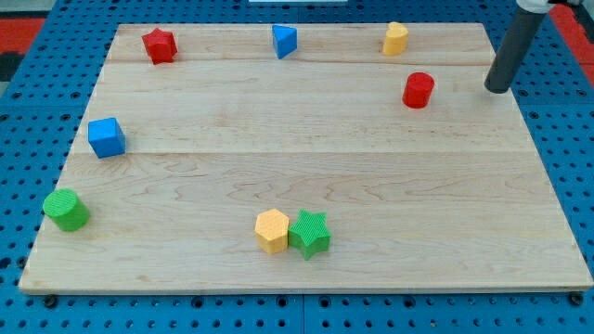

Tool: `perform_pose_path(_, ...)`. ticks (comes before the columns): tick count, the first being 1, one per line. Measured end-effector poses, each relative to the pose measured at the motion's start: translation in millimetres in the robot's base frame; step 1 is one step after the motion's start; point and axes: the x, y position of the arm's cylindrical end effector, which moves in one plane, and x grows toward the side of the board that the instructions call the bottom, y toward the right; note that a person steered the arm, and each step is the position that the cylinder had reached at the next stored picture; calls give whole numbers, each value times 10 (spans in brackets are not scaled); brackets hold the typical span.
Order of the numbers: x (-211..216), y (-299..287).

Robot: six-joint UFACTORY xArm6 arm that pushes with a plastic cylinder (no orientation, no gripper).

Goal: Place the red circle diagonally bottom left to the yellow heart

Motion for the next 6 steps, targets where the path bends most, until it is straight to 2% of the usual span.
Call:
perform_pose_path(1,-263,-221)
perform_pose_path(2,-274,-846)
perform_pose_path(3,-125,-1214)
perform_pose_path(4,91,-837)
perform_pose_path(5,310,-786)
perform_pose_path(6,719,-1288)
